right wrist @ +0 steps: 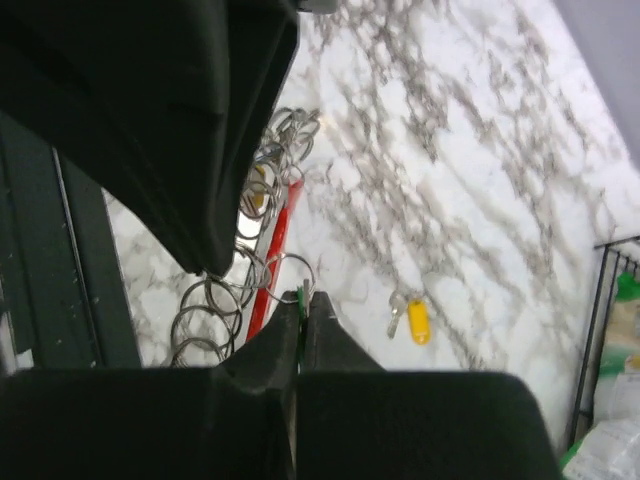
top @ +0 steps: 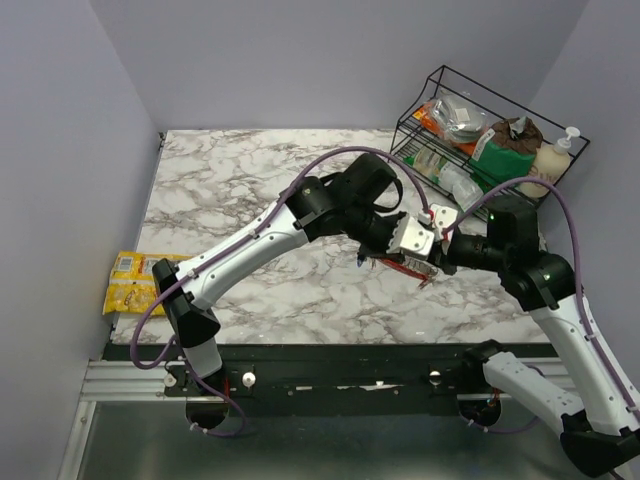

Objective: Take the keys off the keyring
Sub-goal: Remove the key from the keyring.

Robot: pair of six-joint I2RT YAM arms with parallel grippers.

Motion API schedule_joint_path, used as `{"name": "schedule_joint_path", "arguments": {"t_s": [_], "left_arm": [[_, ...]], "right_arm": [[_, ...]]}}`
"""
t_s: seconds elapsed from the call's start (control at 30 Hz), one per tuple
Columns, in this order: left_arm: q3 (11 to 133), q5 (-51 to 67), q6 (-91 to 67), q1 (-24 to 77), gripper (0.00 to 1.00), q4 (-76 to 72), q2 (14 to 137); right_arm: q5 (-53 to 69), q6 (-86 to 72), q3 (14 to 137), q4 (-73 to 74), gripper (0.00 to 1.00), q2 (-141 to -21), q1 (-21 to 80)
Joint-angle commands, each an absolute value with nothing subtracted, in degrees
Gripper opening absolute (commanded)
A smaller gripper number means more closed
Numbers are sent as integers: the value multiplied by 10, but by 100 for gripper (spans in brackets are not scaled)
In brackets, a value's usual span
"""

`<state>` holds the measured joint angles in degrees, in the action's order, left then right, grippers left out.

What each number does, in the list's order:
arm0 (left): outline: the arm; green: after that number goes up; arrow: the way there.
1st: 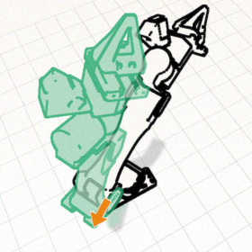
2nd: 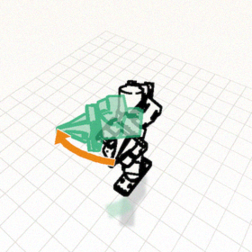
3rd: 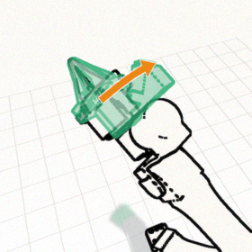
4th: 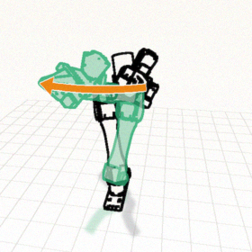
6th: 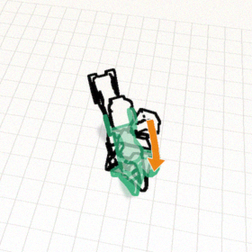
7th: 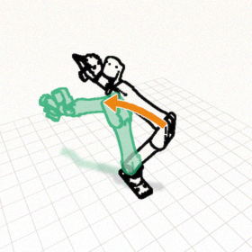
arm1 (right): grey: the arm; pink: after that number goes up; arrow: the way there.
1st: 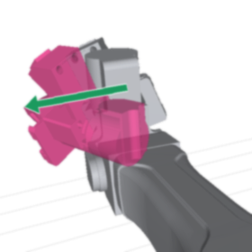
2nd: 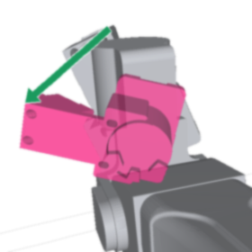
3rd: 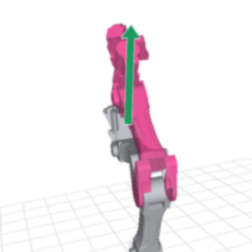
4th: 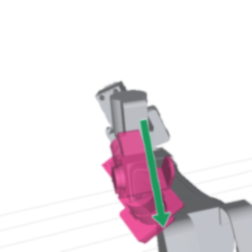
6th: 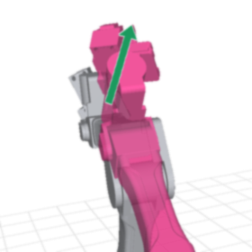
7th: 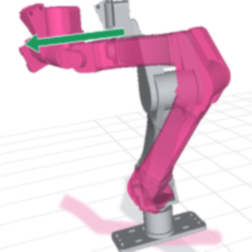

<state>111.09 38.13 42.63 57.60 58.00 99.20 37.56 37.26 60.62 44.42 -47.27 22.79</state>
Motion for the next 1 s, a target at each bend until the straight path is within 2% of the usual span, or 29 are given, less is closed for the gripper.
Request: {"name": "schedule_joint_path", "arguments": {"t_s": [0.0, 0.97], "left_arm": [[1132, 376, 310, 557, 0, 521, 991], [1076, 388, 212, 541, 0, 473, 999]], "right_arm": [[383, 434, 593, 370, 1, -472, 230], [358, 519, 719, 471, 1, -467, 226]]}}
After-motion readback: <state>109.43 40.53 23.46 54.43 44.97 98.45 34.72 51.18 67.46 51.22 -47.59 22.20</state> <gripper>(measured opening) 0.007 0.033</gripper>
